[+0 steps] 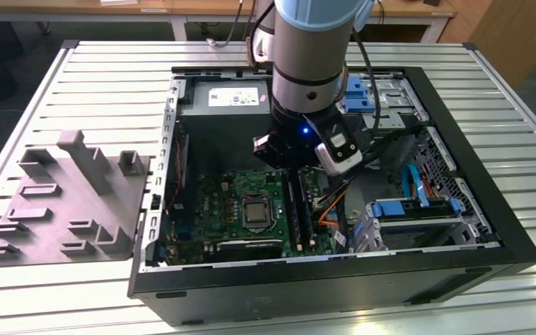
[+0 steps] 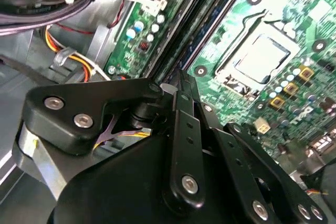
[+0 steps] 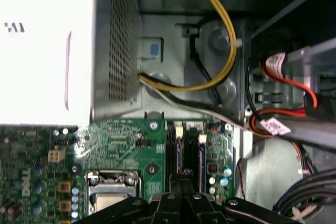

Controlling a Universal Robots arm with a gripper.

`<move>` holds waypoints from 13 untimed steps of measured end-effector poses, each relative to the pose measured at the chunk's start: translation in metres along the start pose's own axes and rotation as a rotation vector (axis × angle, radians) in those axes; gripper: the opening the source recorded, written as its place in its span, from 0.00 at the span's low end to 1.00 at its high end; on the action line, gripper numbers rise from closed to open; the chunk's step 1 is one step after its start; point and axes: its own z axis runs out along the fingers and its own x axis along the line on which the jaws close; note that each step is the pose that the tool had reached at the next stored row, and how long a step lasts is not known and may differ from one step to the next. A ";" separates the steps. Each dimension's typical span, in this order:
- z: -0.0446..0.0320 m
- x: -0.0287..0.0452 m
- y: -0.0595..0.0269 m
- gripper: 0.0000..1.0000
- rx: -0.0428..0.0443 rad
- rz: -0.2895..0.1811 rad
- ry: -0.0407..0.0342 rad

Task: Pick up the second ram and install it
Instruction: 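Press down the second ram until it locks into place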

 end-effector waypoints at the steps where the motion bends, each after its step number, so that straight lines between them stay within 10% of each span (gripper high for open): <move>1: 0.0001 0.0000 0.0013 0.10 -0.0001 0.000 0.0000; 13: 0.0026 0.0001 0.0052 0.10 -0.0036 0.000 0.0002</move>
